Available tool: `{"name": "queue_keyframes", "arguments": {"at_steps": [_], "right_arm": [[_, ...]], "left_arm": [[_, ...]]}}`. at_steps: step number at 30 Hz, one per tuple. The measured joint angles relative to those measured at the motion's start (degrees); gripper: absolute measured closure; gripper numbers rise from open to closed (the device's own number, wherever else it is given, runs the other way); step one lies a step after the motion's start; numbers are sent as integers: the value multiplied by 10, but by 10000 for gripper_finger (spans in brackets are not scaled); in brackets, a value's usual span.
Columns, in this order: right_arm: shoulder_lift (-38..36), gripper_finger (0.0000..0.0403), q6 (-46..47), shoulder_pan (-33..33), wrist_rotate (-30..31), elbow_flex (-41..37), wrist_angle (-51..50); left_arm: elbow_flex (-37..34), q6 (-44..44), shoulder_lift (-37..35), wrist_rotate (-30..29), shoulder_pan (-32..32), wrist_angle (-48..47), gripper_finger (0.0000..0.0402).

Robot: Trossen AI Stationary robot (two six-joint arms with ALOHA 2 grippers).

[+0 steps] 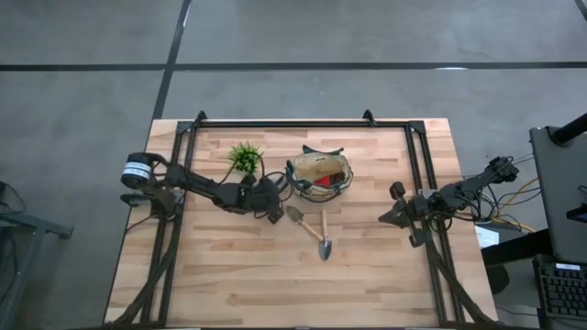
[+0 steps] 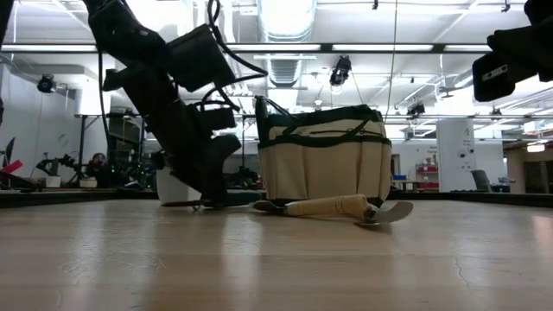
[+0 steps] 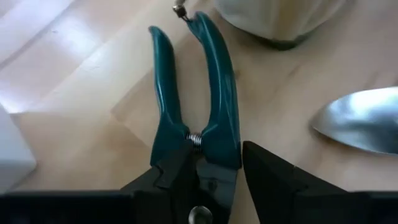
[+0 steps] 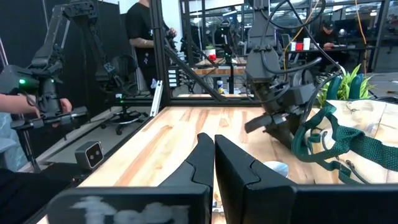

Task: Pick & Place Garden tools in Gardening bag
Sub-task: Put the green shear scissors into the gardening bag

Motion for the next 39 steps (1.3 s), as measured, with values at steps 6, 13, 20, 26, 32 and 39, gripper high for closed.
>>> {"name": "queue_keyframes", "arguments": {"at_steps": [6,13,20,26,32,39], "right_arm": [[0,394,0,0,0,0,0],[0,394,0,0,0,0,0],[0,394,0,0,0,0,0],[0,394,0,0,0,0,0],[0,394,0,0,0,0,0],[0,394,0,0,0,0,0]], "left_arm": [[0,-4,1,33,-18,1,275],[0,-7,1,79,-66,-2,275],[0,-11,2,84,-134,-4,275],[0,-20,2,87,-187,-5,275],[0,-49,2,104,-233,-23,275],[0,-100,1,100,-273,-83,275]]}}
